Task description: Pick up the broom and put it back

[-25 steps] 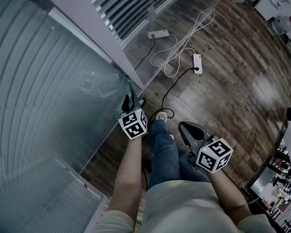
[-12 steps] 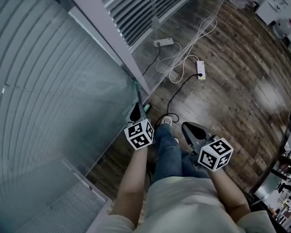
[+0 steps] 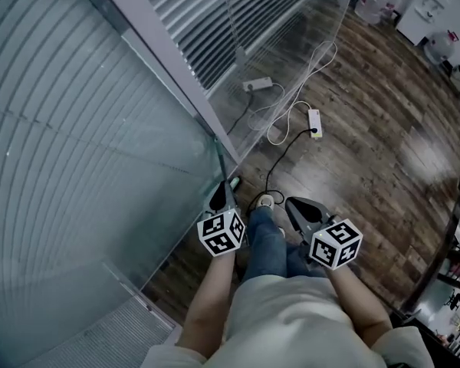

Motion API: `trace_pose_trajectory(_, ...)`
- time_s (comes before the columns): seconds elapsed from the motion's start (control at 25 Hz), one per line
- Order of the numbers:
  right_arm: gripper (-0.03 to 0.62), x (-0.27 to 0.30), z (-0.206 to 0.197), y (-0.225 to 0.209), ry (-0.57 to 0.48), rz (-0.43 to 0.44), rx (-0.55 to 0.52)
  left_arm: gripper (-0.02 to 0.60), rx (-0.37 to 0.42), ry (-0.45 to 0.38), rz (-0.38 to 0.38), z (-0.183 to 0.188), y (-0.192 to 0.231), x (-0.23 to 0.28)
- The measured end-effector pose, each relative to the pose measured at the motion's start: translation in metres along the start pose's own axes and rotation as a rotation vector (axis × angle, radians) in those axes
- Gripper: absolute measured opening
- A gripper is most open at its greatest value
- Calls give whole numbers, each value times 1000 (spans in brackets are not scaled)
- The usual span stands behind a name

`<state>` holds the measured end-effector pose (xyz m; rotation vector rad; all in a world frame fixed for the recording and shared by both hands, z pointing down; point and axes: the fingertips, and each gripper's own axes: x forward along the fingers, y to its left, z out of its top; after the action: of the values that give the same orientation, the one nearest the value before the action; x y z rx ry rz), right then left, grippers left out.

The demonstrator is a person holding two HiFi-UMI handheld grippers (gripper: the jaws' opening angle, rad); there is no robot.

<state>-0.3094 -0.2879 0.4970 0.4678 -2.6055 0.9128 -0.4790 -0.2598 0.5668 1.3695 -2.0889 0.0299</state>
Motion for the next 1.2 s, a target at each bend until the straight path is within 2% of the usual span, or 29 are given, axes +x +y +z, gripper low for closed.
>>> trace_pose_trajectory(0.28,6,-19,4,12,-10,-9,-29,0,58,16,-70,9,-33,-41)
trace_pose_trajectory(0.68,6,-43,5,41,-16,52,-90,0,140,51,-177,4,-82,-87)
trace_pose_trajectory(1.2,6,-72,22,34,-71,4,-163,0,210,58,-283,8,-123,-111)
